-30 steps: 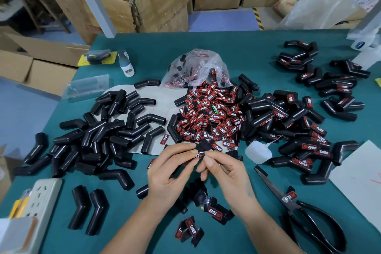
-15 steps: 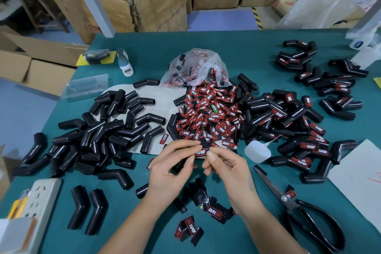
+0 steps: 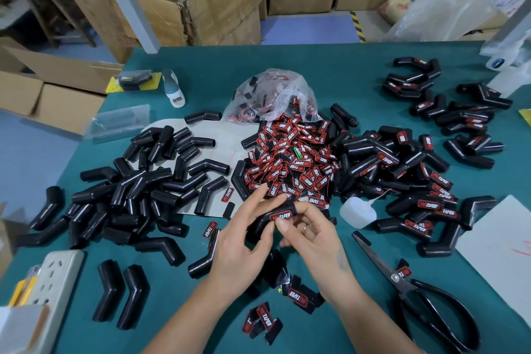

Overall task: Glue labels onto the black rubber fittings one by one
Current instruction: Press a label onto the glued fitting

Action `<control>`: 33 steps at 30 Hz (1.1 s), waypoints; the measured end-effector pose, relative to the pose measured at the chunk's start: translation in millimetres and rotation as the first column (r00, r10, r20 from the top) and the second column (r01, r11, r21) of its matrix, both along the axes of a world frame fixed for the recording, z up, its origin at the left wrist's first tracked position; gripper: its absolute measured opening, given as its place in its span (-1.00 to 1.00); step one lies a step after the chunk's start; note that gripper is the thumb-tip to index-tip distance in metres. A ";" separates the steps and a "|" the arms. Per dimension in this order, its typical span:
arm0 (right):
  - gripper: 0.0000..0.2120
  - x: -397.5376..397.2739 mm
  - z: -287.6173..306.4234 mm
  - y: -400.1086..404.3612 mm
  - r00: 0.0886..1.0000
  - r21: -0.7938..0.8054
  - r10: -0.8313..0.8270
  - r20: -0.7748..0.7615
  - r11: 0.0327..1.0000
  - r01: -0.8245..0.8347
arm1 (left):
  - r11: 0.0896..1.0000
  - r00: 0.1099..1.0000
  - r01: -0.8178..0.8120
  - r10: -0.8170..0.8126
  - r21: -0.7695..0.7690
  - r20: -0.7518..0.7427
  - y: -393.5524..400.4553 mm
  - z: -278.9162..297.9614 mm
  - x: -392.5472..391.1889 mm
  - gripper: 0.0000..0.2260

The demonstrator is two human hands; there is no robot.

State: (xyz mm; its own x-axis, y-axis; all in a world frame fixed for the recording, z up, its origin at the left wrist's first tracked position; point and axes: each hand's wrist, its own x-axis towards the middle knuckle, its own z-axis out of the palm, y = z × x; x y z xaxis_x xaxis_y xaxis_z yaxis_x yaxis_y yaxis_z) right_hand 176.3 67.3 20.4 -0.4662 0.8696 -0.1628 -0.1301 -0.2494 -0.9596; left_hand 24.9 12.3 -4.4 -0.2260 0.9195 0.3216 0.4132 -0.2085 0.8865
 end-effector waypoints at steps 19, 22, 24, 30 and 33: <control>-0.90 1.5 -3.4 1.5 0.998 0.049 -0.049 0.048 0.998 0.047 | 0.999 0.999 0.019 -0.018 -0.031 0.048 0.2 0.5 1.6 -0.45; -0.83 1.5 -5.5 1.3 0.997 0.055 -0.066 0.042 0.996 0.064 | 0.998 0.993 0.025 -0.018 -0.064 0.117 -0.2 1.9 2.1 -0.54; -0.81 1.1 -7.0 0.8 0.997 0.072 -0.062 0.051 0.996 0.058 | 0.996 0.977 0.028 -0.009 -0.088 0.215 0.7 2.7 3.5 -0.61; -0.89 -2.6 -8.5 -0.6 0.993 0.133 -0.047 0.105 0.991 0.033 | 0.982 0.957 0.064 -0.010 -0.177 0.289 5.3 7.0 2.1 -0.66; -0.84 -1.7 -7.3 1.2 0.990 0.169 -0.051 0.134 0.985 0.028 | 0.980 0.958 0.076 -0.021 -0.181 0.285 5.3 7.2 1.1 -0.65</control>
State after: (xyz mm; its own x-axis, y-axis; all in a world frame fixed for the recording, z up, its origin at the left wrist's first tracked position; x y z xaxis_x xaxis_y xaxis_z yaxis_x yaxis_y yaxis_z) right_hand 174.6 68.5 13.1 -0.4139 0.9073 -0.0743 -0.0005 -0.0818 -0.9966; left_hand 26.0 17.6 2.8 -0.2354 0.9693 0.0715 0.1360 -0.0400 0.9899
